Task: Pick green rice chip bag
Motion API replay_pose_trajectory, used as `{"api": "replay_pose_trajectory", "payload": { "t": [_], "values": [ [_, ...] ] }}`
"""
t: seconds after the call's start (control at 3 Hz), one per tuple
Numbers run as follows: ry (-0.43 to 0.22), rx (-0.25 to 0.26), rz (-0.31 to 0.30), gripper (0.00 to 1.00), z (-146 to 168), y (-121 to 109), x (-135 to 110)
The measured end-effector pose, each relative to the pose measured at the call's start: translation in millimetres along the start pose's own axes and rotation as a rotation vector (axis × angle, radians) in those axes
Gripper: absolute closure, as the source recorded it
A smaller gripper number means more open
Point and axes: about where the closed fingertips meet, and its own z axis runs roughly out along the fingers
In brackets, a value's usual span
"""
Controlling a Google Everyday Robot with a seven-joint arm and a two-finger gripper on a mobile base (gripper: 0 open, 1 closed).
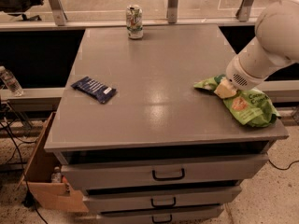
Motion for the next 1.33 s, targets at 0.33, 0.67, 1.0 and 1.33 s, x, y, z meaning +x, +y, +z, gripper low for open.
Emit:
{"api": "replay_pose_trajectory", "payload": {
  "t": [0.33, 0.67, 1.0, 1.33],
  "values": [
    [-0.089, -0.043, -0.067, 1.0, -15, 9, -33],
    [-0.291, -0.161, -0.218, 1.0, -55, 35, -111],
    [-0.475, -0.286, -0.364, 1.0, -90, 51, -168],
    [-0.559, -0.255, -0.391, 1.0, -127, 38, -186]
  ]
}}
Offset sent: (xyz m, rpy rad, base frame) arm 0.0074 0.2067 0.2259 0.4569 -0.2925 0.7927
